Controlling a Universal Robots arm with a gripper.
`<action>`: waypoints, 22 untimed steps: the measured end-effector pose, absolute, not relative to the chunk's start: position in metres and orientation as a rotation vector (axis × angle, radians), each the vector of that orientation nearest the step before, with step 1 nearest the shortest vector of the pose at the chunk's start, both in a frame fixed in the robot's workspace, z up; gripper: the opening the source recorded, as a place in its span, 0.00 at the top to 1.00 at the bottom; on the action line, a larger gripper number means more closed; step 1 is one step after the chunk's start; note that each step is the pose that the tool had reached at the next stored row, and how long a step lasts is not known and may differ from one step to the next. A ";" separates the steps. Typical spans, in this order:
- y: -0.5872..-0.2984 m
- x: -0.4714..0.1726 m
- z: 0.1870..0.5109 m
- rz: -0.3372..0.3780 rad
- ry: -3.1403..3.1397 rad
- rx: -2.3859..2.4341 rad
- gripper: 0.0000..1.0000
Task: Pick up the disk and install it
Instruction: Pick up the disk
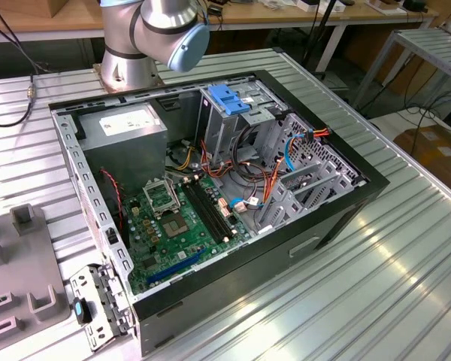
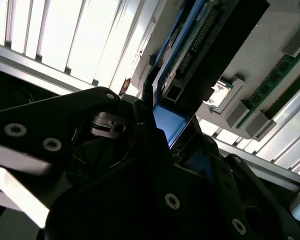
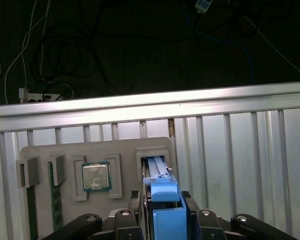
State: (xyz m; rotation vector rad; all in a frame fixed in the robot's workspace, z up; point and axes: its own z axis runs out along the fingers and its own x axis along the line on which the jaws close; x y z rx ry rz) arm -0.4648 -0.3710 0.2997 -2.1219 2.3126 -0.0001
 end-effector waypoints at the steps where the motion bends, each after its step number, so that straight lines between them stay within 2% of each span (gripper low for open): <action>1: -0.371 -0.465 0.300 0.000 2.313 -2.122 0.55; 2: -0.371 -0.465 0.300 0.000 2.312 -2.122 0.62; 22: -0.372 -0.465 0.298 -0.006 2.269 -2.169 0.63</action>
